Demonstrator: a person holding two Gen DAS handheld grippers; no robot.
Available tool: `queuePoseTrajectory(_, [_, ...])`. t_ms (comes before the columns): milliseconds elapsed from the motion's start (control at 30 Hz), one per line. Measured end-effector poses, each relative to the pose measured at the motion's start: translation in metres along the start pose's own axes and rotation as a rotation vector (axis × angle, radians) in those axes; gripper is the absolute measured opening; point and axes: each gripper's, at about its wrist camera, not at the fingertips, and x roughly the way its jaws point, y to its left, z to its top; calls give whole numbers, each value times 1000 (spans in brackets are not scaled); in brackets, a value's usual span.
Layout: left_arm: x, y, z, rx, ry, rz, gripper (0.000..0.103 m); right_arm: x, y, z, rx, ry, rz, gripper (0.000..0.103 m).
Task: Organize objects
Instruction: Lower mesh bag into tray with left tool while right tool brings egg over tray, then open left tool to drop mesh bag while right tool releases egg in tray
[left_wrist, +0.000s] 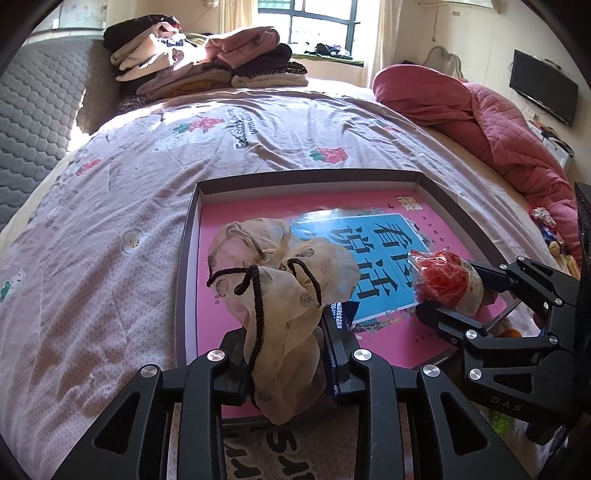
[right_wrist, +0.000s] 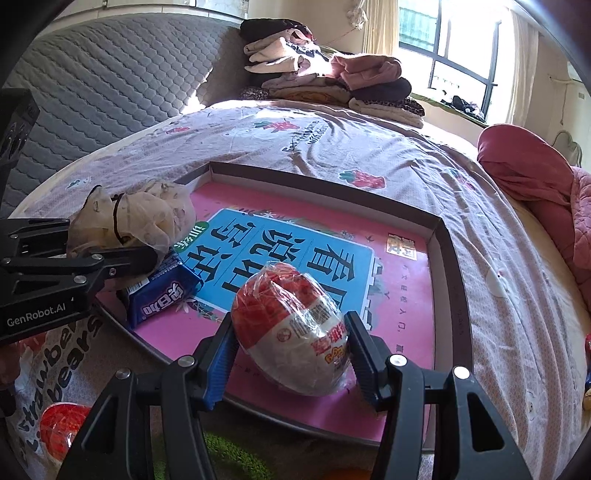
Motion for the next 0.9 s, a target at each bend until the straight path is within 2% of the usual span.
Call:
queuePoseTrajectory(100, [1,-2,-1,-2,7,-18,46,0,0,0,7,1,1,57])
queuePoseTrajectory(367, [1,-6,-3,15,6,-8,51,1,-2,1,27,15,4,60])
queuePoseTrajectory(533, [-4,-4,-1,10,-17,3,65,-3,-3,2,34,6,-1,67])
queuePoseTrajectory(900, [-20,-6,5,23,-72,10,74,-18,-9,6,60,-44,-5,68])
